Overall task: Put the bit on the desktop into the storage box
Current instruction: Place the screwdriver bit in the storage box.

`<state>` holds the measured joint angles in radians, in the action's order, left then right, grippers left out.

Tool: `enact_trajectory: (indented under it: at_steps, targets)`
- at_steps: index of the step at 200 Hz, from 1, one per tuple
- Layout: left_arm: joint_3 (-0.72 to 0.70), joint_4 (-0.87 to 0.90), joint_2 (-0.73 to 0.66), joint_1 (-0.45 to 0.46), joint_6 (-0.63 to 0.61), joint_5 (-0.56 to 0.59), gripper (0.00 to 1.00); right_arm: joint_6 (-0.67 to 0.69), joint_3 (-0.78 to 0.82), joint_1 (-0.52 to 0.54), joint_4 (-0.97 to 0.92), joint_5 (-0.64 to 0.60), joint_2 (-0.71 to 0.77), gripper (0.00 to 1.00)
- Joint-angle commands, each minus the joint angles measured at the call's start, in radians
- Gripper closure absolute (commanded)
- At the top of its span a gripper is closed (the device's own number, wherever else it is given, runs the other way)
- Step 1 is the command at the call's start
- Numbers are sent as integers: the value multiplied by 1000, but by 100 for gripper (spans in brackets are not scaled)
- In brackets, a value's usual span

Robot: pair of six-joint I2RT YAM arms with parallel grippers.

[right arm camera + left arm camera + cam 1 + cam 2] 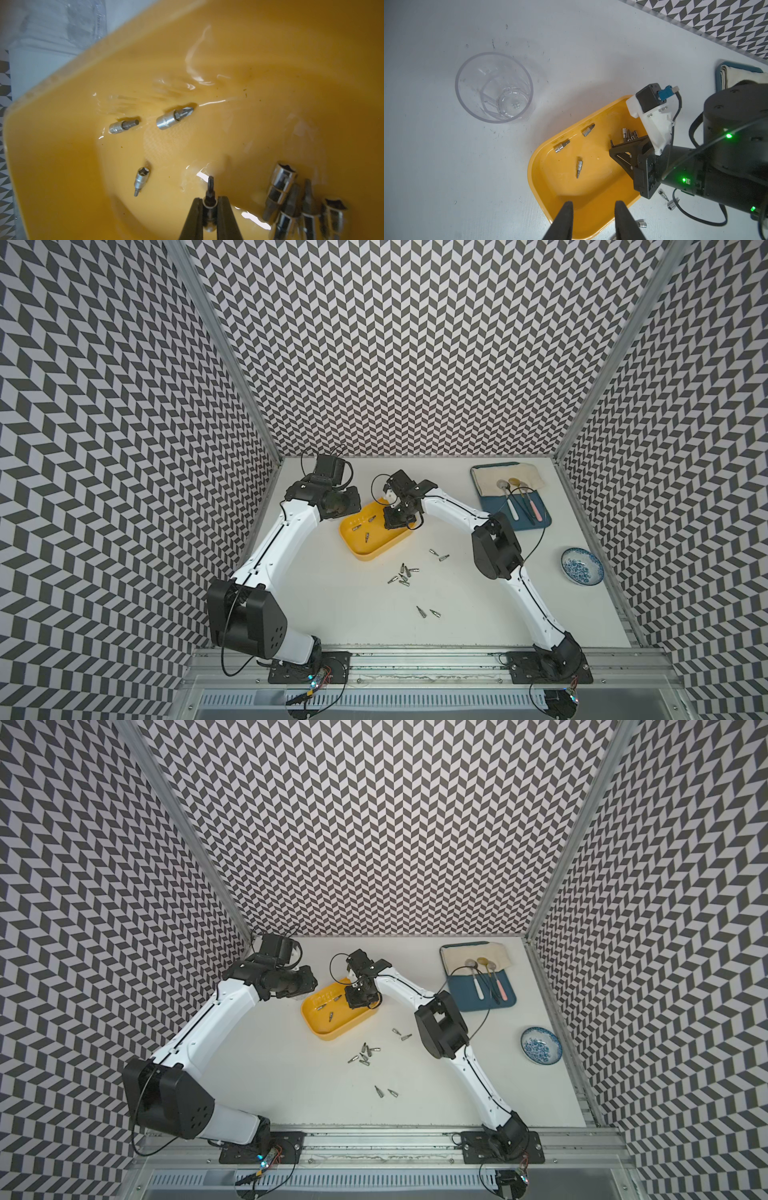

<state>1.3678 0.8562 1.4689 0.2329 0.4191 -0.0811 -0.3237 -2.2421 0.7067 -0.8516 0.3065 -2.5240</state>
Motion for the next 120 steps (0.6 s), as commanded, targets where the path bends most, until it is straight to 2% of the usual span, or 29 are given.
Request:
enact_trajectory:
  at_steps: [1, 35, 82, 120]
  targets:
    - [-12, 14, -33, -4, -5, -17, 62, -3, -27, 11, 19, -34, -27, 93]
    - [-19, 16, -42, -4, -3, -20, 62, -5, -30, 13, 19, -46, -24, 77]
    - [-42, 19, -64, -4, 0, -25, 62, -11, -39, 13, 30, -33, 4, 73]
    - [-108, 13, -118, -3, 14, -37, 62, -23, -36, 13, 63, 9, 108, 70]
